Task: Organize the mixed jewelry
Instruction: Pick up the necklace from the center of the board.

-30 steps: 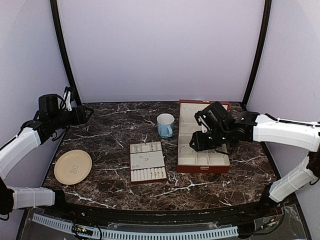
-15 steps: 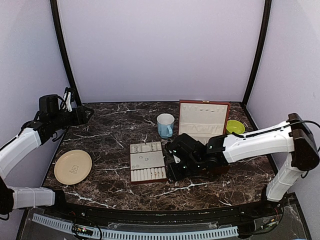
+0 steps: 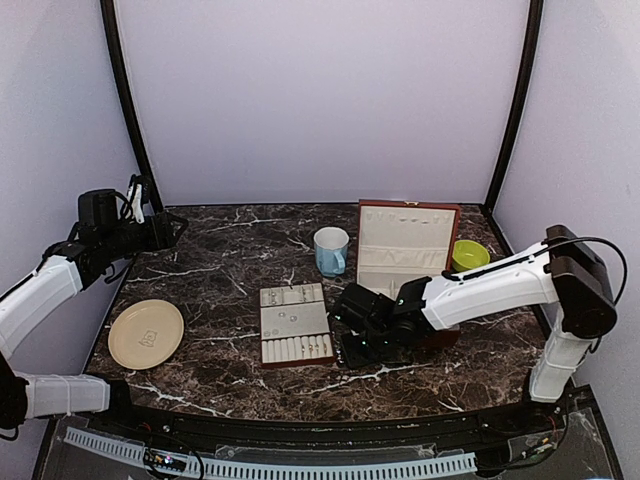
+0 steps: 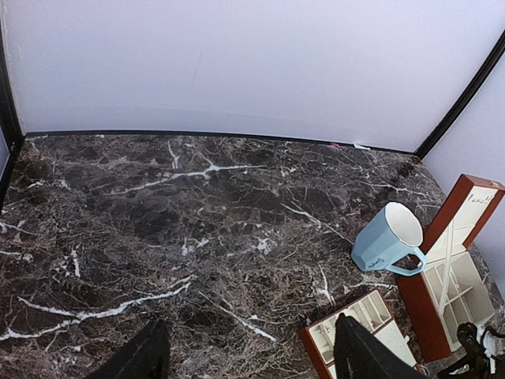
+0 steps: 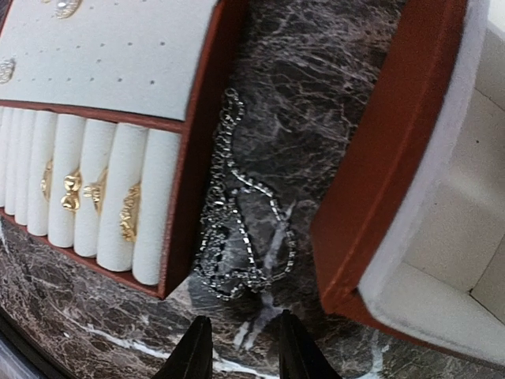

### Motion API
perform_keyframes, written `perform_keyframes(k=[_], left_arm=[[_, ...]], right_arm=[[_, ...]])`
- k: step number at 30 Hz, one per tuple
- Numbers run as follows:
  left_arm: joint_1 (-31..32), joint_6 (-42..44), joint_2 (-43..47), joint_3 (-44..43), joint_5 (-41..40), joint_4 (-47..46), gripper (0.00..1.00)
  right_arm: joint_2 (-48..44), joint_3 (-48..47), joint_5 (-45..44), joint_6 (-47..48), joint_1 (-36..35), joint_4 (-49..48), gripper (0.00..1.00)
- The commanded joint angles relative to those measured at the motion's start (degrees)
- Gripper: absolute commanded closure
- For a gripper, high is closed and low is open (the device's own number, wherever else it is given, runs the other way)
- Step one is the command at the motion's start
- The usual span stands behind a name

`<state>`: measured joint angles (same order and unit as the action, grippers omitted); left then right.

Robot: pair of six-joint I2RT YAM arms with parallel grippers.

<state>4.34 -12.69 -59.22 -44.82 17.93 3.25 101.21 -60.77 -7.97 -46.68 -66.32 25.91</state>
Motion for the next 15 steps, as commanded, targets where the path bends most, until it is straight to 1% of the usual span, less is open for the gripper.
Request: perform_keyframes(k=[1, 8, 15], left_arm=[[-0.1, -0.2, 0.4, 0.8, 0.5, -1.5, 0.26], [-0.2, -0.1, 0.4, 0.8, 0.4, -1.4, 0.26], [-0.2, -0.1, 0.6, 0.8, 0.5, -1.3, 0.26]], right_arm=[[0.7, -2.2, -3.0, -1.3, 0.6, 2.4, 0.7], [3.9, -5.1, -2.5, -2.1, 0.6, 1.0, 0.69], [6.3, -7.5, -6.7, -4.7, 0.6, 5.3, 0.7]])
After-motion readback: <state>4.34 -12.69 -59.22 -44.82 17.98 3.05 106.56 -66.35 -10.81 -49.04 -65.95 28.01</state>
